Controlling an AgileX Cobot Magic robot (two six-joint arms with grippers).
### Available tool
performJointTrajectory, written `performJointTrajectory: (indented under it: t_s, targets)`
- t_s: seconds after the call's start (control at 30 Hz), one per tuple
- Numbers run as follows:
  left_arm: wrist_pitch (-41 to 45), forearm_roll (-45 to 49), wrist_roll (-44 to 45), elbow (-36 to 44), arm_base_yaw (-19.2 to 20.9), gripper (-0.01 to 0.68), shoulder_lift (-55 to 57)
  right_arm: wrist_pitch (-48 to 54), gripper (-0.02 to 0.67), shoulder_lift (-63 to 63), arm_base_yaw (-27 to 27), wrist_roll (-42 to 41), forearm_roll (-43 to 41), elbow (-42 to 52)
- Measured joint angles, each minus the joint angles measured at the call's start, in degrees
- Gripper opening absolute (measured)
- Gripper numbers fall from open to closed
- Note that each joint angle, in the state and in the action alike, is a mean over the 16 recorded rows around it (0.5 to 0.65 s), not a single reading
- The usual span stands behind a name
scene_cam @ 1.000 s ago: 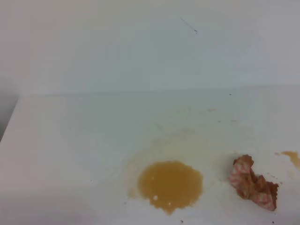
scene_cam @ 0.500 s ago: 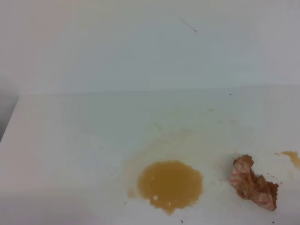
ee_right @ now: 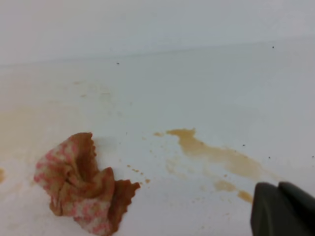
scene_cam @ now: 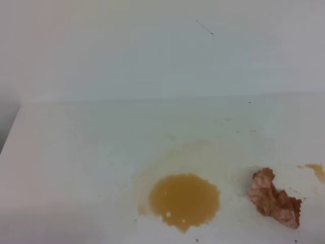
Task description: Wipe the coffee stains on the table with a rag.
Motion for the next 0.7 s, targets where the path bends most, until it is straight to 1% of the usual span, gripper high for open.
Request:
performJointTrajectory:
  t_s: [0.3, 0.7]
  targets:
    - [0.06, 0.00, 0.00, 0.15, 0.00, 0.000, 0.00, -4.01, -0.002, 0.00, 0.00, 0.03, 0.10, 0.00]
    - [0.12, 0.00, 0.00, 0.15, 0.00, 0.000, 0.00, -21.27, -0.002, 0.00, 0.00, 0.28, 1.30, 0.00]
